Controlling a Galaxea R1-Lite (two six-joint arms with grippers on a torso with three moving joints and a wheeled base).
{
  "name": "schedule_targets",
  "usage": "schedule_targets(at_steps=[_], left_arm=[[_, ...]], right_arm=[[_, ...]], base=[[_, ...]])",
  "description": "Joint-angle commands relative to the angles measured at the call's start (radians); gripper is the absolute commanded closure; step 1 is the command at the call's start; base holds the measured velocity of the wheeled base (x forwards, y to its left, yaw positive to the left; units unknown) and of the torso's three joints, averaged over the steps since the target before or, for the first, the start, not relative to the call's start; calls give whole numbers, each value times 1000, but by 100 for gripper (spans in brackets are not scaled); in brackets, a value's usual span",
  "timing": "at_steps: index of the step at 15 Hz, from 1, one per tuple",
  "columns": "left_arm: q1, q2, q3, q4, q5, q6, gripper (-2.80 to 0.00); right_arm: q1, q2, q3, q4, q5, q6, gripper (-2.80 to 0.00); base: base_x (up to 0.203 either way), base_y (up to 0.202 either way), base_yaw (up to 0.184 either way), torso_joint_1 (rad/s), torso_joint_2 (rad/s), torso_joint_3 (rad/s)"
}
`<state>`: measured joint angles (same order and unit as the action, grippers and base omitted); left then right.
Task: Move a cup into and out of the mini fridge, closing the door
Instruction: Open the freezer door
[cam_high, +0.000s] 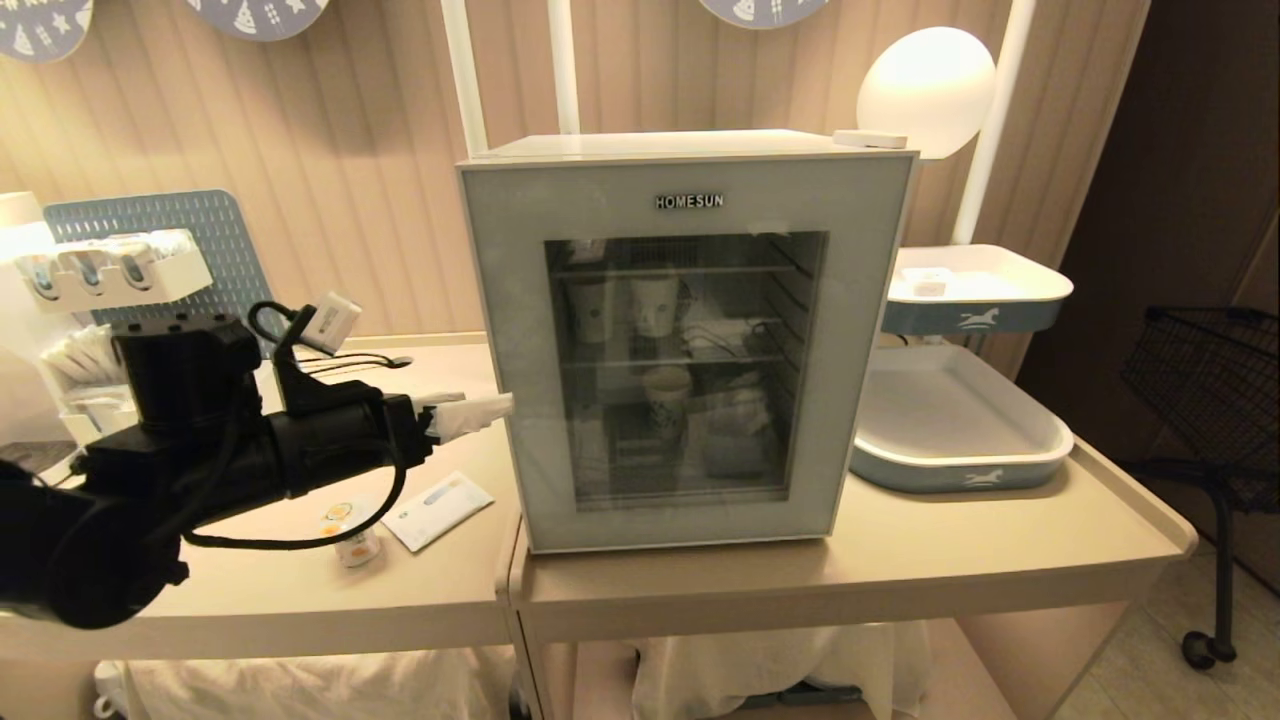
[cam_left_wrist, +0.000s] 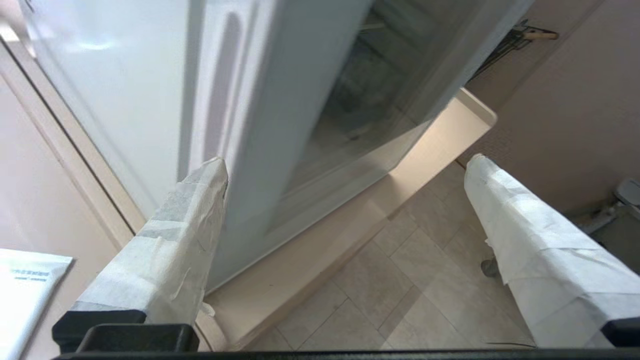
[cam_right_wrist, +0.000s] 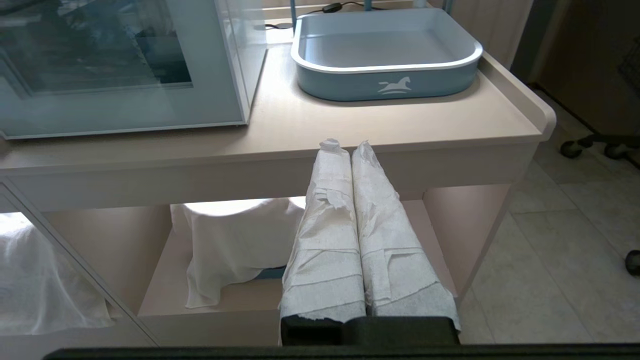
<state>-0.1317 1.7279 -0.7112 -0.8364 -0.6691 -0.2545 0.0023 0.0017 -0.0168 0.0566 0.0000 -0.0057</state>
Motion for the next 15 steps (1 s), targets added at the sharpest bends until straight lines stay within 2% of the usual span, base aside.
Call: schedule_targets(at_steps=[1, 6, 13, 15], left_arm=[[-6, 75, -29, -6, -2, 0, -280], [-56, 182, -84, -15, -2, -1, -280], [-108, 172, -80, -15, -7, -3, -280], [-127, 185, -97, -18, 29, -1, -280]], right_arm=[[1, 1, 0, 0, 0, 0, 0], [1, 0, 0, 0, 0, 0, 0], [1, 1, 0, 0, 0, 0, 0], [1, 1, 0, 0, 0, 0, 0]], base=[[0, 0, 0, 0, 0, 0], [0, 0, 0, 0, 0, 0], [0, 0, 0, 0, 0, 0], [0, 0, 0, 0, 0, 0]])
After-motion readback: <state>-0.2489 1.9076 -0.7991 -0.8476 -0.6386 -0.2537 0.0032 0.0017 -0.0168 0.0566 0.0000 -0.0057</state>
